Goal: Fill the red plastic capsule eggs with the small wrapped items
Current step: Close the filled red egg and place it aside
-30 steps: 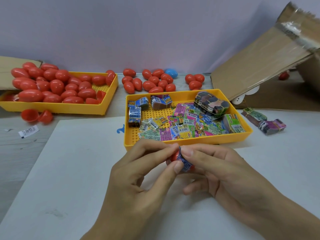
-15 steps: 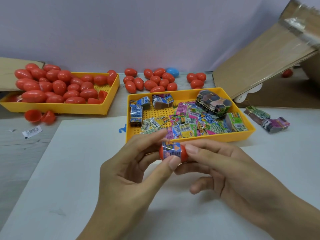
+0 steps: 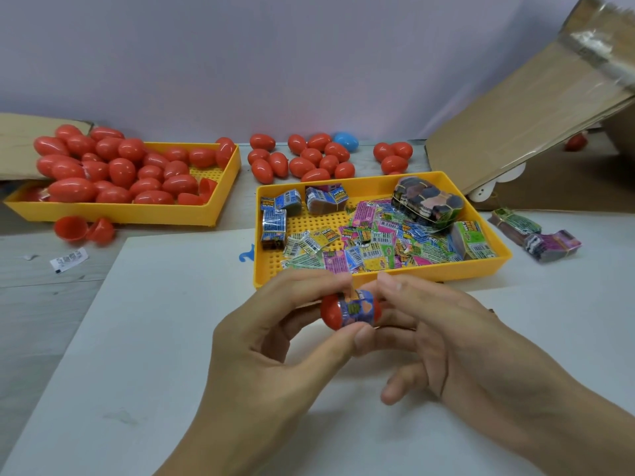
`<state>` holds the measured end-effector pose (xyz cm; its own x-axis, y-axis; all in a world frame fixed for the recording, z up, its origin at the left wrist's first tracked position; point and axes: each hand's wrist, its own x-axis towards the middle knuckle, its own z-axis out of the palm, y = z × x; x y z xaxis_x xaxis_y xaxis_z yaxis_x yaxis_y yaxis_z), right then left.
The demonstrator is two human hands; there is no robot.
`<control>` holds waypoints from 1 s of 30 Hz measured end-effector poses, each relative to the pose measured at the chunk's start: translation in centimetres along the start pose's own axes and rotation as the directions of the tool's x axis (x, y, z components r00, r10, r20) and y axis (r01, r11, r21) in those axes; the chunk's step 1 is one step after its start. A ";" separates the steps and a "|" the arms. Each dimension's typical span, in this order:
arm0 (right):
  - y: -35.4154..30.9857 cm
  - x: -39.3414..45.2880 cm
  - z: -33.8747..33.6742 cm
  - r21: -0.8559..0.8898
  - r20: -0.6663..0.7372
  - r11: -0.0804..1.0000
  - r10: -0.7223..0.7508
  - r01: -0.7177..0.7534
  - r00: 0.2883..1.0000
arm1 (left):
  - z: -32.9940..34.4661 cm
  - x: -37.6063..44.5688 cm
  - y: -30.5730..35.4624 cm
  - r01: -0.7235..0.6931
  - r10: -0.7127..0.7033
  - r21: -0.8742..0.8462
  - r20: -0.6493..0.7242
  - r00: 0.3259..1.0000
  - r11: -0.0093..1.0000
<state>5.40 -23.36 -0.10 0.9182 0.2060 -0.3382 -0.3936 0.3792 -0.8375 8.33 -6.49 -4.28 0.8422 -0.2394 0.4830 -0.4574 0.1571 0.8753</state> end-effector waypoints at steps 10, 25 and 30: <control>0.8 -0.2 -0.4 -0.399 -0.005 0.837 -0.410 0.374 0.912 | 0.3 0.1 1.4 0.296 -0.296 -0.005 -0.046 0.954 0.955; 1.2 -0.1 -0.7 -0.542 -0.003 0.713 -0.531 0.445 0.847 | 0.2 -0.3 1.3 0.241 -0.241 -0.111 0.017 0.970 0.964; 1.1 -0.3 -0.4 -0.489 0.005 0.736 -0.535 0.469 0.845 | 0.6 0.0 1.2 0.234 -0.240 -0.097 -0.061 0.969 0.967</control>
<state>4.75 -23.32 -1.09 0.9861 -0.0240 0.1646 0.1627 -0.0654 -0.9845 7.64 -6.85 -3.25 0.9433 -0.2108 0.2564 -0.2179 0.1892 0.9575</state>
